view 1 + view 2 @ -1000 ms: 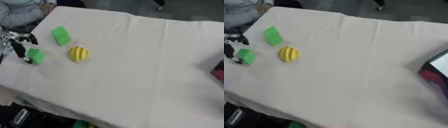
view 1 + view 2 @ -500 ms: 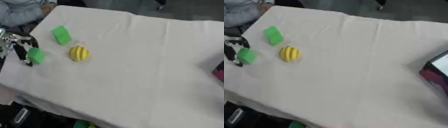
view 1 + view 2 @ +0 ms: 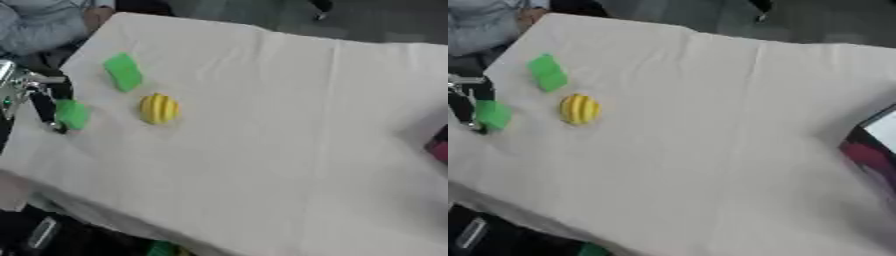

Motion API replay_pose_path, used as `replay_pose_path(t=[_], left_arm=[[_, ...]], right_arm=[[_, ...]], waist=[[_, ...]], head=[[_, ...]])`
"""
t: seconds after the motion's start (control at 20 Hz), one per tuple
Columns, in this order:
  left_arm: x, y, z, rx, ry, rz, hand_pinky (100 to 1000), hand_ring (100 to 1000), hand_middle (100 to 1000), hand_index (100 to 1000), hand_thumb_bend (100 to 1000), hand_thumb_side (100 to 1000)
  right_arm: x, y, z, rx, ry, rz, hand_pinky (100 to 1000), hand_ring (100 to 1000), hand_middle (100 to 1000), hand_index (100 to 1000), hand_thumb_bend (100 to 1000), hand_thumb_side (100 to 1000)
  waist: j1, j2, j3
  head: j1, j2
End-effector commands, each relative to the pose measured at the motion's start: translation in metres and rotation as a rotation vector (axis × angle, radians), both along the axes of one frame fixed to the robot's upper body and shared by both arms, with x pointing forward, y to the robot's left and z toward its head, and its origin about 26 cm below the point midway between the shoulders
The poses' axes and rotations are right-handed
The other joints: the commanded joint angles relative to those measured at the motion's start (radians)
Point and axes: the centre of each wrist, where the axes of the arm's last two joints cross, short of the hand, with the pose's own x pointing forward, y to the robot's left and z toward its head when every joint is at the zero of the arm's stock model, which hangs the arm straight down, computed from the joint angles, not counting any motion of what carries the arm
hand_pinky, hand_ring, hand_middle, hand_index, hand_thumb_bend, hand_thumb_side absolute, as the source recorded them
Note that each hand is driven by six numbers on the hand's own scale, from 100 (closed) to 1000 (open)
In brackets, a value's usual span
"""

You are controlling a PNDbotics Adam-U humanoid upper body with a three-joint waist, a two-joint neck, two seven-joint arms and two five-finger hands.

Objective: Pick up the objects with one hand, pass them to the other hand, and then place them into the box on the other side of the table.

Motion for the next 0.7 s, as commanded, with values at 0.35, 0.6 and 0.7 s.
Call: replay_pose_path(t=[0.35,0.6,0.7], left_arm=[[-0.005,0.004,0.032,-0.006,-0.106,-0.045,730,667,500,561,535,100],[-0.01,0.001,0.05,-0.045,-0.144,-0.105,728,664,499,561,509,100],[-0.012,-0.003,0.061,-0.055,-0.185,-0.132,722,651,496,558,496,100]], right_arm=[[-0.002,-0.005,0.001,-0.003,0.003,-0.011,1000,1000,1000,1000,100,660],[-0.003,-0.006,0.001,-0.002,0.006,-0.014,1000,1000,1000,1000,100,660],[-0.003,-0.007,0.001,-0.003,0.005,-0.013,1000,1000,1000,1000,100,654]], waist=[[-0.007,-0.014,0.007],[-0.004,-0.02,0.01],[0.0,-0.023,0.012]], head=[[-0.008,-0.001],[-0.021,-0.001],[-0.033,0.003]])
